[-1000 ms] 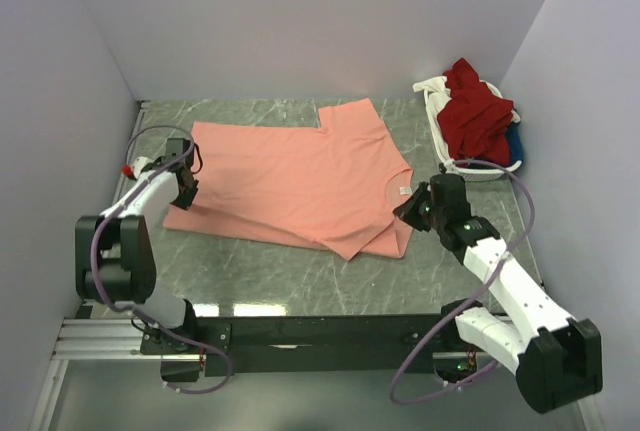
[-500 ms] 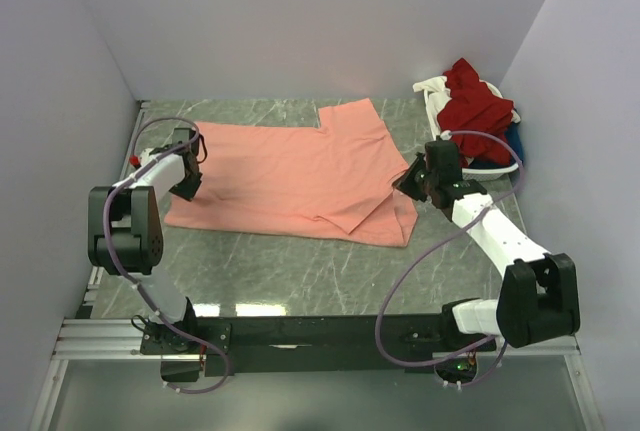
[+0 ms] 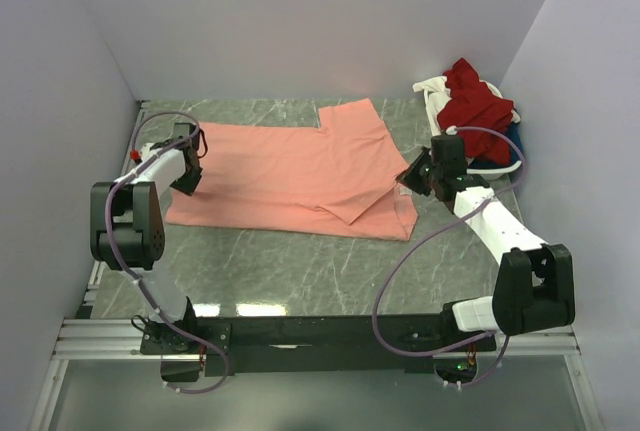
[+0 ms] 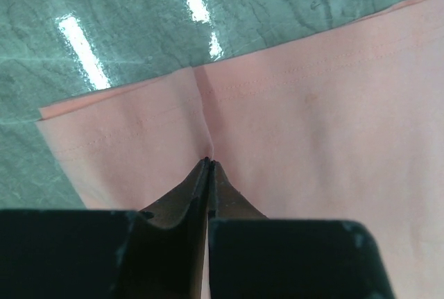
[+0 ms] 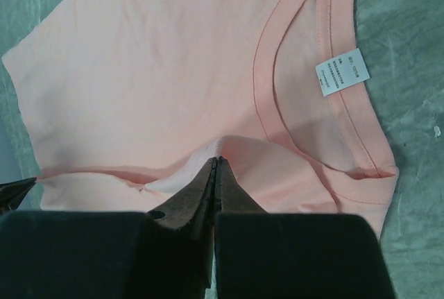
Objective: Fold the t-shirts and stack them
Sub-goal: Fold the tshirt
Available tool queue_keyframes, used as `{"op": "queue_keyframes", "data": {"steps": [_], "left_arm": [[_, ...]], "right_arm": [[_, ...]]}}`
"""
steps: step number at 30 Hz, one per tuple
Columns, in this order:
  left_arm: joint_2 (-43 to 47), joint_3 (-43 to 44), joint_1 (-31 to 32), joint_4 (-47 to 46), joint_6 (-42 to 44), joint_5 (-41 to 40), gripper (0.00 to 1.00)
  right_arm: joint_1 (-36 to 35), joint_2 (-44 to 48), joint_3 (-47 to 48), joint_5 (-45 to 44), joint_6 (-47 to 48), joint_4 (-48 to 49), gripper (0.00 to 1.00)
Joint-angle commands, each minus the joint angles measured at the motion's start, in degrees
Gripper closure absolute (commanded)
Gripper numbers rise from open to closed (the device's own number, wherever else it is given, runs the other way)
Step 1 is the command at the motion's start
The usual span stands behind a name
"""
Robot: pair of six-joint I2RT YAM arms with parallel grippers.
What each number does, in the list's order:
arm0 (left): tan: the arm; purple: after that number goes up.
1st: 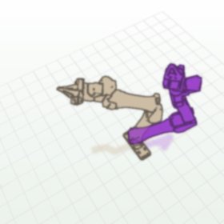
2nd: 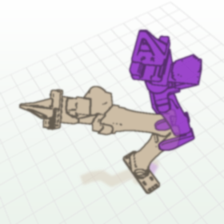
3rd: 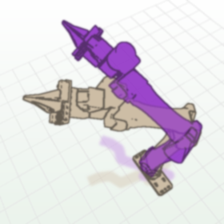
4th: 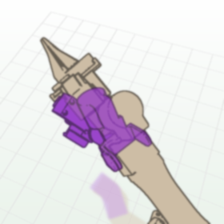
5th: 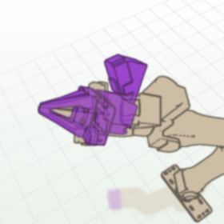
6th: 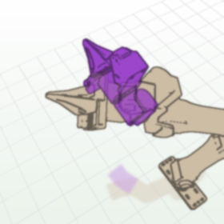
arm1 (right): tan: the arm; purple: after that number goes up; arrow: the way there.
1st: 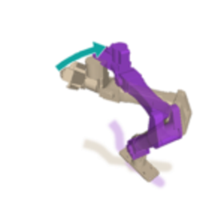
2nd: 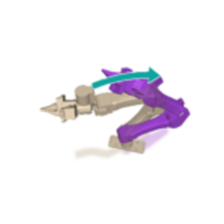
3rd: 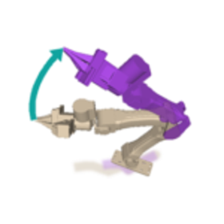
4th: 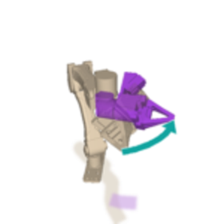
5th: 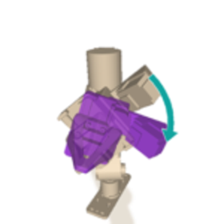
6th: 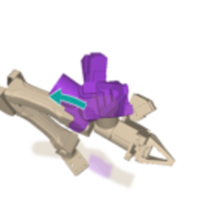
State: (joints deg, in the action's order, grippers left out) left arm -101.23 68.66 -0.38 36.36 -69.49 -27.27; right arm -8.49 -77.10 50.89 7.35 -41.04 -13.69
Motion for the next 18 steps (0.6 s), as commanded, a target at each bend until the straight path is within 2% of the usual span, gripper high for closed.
{"op": "queue_keyframes", "data": {"steps": [1, 13, 18], "left_arm": [[-1.2, 2.5, 0.0, 0.0, 1.3, -1.3, 0.92], [-3.4, 5.0, 0.0, -0.9, 2.9, -0.7, 0.91], [-4.5, 5.9, 0.1, -1.3, 3.8, 0.0, 0.86]], "right_arm": [[1.6, -0.9, 2.6, 0.6, 0.5, 2.3, 1.00], [3.5, -5.7, 5.4, 1.0, 0.8, 2.9, 1.00], [4.3, -7.8, 6.8, 1.8, 1.0, 3.0, 1.00]]}}
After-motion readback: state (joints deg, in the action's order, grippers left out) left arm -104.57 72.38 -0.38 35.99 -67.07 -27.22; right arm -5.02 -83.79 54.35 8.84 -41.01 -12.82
